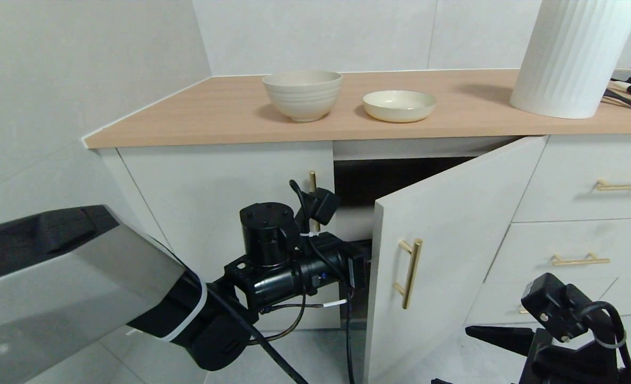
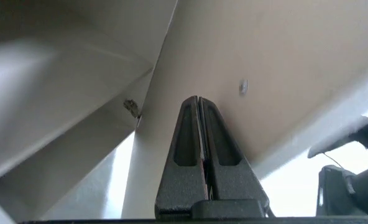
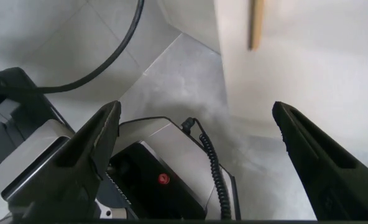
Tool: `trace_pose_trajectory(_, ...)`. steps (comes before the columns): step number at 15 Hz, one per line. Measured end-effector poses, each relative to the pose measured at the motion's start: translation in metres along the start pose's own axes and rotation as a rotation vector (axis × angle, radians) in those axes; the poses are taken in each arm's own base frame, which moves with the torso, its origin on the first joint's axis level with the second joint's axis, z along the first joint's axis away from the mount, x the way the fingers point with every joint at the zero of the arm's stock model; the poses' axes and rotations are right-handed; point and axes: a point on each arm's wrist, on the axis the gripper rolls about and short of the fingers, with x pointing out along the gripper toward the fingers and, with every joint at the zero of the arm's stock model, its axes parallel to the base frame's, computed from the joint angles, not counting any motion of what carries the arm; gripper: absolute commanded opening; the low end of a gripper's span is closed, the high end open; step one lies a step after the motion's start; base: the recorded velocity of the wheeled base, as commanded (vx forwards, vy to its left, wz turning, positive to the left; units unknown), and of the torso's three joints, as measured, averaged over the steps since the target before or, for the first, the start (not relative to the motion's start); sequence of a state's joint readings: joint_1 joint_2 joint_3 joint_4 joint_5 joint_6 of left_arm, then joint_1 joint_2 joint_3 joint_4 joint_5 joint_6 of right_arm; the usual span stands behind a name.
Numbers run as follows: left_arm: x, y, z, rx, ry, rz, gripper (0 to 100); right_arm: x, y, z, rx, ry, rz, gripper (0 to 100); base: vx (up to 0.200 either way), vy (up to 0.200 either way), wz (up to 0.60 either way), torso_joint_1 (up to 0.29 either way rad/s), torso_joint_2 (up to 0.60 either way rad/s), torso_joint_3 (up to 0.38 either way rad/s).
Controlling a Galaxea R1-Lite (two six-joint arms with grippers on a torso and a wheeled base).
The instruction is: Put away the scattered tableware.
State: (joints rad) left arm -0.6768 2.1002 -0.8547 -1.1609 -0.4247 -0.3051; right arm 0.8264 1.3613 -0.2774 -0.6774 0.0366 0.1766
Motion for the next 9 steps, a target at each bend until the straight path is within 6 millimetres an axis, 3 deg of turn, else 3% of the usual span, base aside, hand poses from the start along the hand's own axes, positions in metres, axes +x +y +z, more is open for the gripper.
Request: trace_pose_trajectory(9,0.012,0.005,-0.001,0.006,-0.021,0.022,0,0.000,0.000,0.000,-0.004,0.000,0.000,100,0.000,0.000,0.00,0.000,0.00,0.000)
